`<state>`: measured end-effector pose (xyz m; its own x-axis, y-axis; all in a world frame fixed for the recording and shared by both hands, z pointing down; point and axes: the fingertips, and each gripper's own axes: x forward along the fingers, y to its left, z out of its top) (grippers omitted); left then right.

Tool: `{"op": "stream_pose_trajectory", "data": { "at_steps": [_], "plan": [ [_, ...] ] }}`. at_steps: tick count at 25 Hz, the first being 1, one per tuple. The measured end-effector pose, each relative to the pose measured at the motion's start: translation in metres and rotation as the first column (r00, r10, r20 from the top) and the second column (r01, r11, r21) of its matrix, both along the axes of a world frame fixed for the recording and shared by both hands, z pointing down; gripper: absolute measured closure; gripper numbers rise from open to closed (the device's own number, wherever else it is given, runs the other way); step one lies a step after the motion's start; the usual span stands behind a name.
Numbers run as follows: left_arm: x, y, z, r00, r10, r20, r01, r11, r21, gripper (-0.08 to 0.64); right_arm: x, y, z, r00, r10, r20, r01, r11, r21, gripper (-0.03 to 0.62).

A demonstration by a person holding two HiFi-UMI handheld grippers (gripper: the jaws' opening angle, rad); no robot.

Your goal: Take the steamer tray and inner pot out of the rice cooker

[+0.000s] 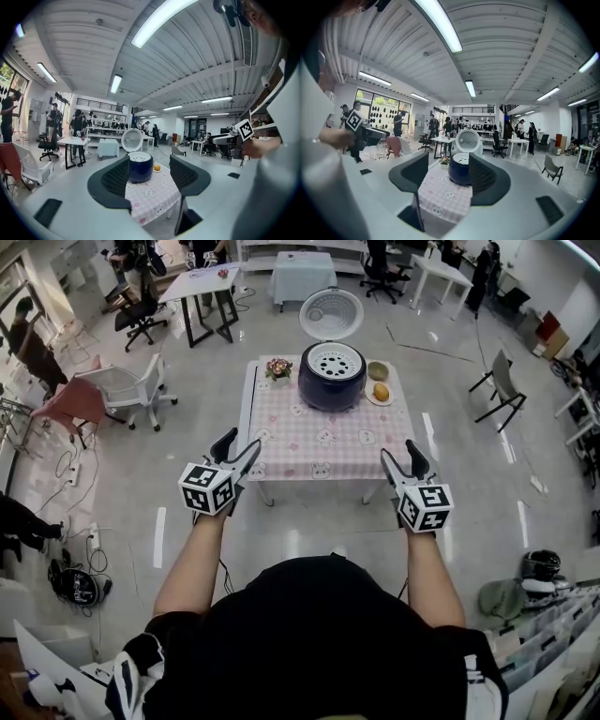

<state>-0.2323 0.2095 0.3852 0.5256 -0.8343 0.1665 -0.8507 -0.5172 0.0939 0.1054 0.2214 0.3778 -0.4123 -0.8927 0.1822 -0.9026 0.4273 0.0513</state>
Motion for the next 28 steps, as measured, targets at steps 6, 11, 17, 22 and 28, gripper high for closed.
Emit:
{"op": "stream_pose_trajectory", "data": {
  "at_steps": [6, 11, 17, 22, 28],
  "plan": [
    [0.003, -0.005, 0.007, 1.0, 0.004, 0.009, -0.004, 1.0, -0.006, 0.282, -0.002, -0.005, 0.008, 1.0, -0.005, 0.008, 0.005, 1.0, -0.003, 0.305],
    [0.007, -0.015, 0.004, 1.0, 0.0, 0.019, 0.0, 1.0, -0.012, 0.281, 0.003, -0.017, 0.009, 1.0, -0.007, 0.019, 0.008, 1.0, -0.017, 0.305],
    [0.02, -0.043, 0.012, 0.999, -0.004, 0.036, 0.005, 1.0, -0.029, 0.279, 0.018, -0.05, 0.019, 1.0, -0.009, 0.021, 0.009, 1.0, -0.028, 0.299],
    [0.033, -0.079, 0.024, 0.999, -0.01, 0.053, 0.013, 0.999, -0.045, 0.279, 0.029, -0.091, 0.035, 0.999, -0.019, 0.026, 0.02, 0.999, -0.05, 0.296],
    [0.057, -0.132, 0.031, 0.997, -0.034, 0.062, 0.038, 0.997, -0.065, 0.279, 0.047, -0.153, 0.045, 0.998, -0.055, 0.033, 0.057, 0.996, -0.075, 0.295]
  ]
}}
